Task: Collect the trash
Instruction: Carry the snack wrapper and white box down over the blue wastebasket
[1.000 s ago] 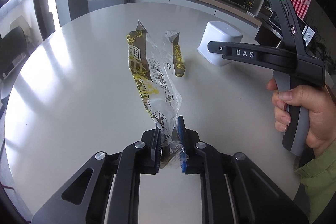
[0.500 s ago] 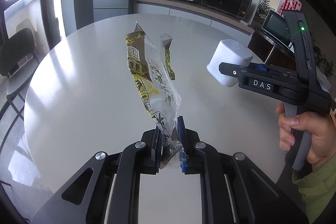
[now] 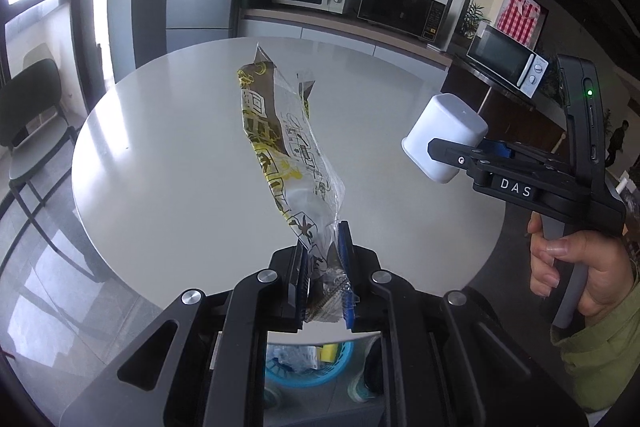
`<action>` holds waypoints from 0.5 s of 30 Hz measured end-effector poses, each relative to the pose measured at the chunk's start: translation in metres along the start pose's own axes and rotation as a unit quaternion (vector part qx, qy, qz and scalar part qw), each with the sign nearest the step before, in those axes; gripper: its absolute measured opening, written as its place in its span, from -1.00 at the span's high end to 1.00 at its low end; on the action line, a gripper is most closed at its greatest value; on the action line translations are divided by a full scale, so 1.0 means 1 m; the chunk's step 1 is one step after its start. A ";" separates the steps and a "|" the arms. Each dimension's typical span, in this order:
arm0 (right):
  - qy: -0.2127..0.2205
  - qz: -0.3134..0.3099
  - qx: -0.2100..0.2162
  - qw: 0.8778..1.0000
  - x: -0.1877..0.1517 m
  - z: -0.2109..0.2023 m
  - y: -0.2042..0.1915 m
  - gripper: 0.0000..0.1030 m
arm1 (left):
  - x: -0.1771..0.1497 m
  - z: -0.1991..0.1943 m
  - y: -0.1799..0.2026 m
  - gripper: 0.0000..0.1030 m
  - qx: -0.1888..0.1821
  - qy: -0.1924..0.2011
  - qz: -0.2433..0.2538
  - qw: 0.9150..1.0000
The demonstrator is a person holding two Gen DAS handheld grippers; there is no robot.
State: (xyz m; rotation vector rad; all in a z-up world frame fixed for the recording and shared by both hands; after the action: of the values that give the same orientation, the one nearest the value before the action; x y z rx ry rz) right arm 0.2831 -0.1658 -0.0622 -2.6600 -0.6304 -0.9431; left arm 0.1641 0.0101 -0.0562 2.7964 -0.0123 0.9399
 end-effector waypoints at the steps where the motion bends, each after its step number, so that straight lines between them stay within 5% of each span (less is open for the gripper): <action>1: 0.000 0.003 0.003 1.000 -0.006 -0.004 -0.001 -0.08 | -0.004 -0.004 0.003 0.76 -0.005 -0.001 0.005 1.000; 15: -0.032 -0.008 0.026 0.999 -0.109 -0.059 -0.033 -0.08 | -0.086 -0.041 0.027 0.76 -0.057 -0.053 0.069 0.995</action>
State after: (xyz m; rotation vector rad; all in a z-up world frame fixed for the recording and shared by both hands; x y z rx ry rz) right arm 0.1598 -0.1931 -0.0850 -2.6517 -0.6816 -0.8368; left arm 0.0696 -0.0138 -0.0711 2.7645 -0.2698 0.7909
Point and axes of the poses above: each gripper's, at about its wrist camera, not at the fingertips, and z roughly the way its jaws point, y to its right, x to its top, the point moved 10 cm from there along z, roughly the way its jaws point, and after that the axes turned 9 degrees about -y, right-handed, at the moved point
